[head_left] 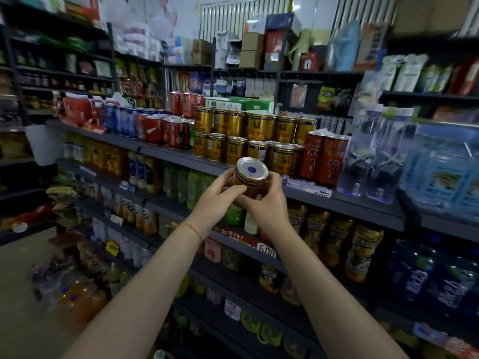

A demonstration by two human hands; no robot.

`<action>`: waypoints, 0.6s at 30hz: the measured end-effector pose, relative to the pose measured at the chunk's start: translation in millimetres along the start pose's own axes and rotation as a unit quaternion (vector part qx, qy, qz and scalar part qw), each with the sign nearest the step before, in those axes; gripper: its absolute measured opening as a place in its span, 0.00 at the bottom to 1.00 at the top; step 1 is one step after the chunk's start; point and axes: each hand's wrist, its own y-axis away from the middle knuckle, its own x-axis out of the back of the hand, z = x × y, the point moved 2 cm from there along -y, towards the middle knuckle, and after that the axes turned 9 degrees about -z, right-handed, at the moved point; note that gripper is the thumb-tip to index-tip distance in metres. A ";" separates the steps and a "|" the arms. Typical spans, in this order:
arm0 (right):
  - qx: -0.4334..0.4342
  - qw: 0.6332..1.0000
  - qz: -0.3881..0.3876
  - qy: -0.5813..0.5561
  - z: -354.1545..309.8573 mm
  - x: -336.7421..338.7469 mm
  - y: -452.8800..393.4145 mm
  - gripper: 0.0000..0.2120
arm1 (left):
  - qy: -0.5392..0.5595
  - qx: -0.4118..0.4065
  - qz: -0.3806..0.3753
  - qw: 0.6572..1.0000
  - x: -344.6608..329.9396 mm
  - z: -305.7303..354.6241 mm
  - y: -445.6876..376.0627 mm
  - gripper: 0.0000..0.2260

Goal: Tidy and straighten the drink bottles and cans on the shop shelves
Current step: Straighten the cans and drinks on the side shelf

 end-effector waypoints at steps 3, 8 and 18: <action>0.001 1.000 0.028 0.014 -1.1 -1.4 -18.0 0.33 | -0.031 -0.003 -0.028 0.999 9.7 4.1 -23.0 0.22; 0.033 0.995 0.062 0.069 -16.9 14.4 -62.6 0.31 | -0.058 -0.023 -0.015 0.998 19.0 7.1 -64.1 0.23; 0.000 0.983 0.139 0.117 -4.2 66.9 -160.3 0.34 | -0.296 -0.054 0.020 0.954 16.3 1.2 -155.8 0.24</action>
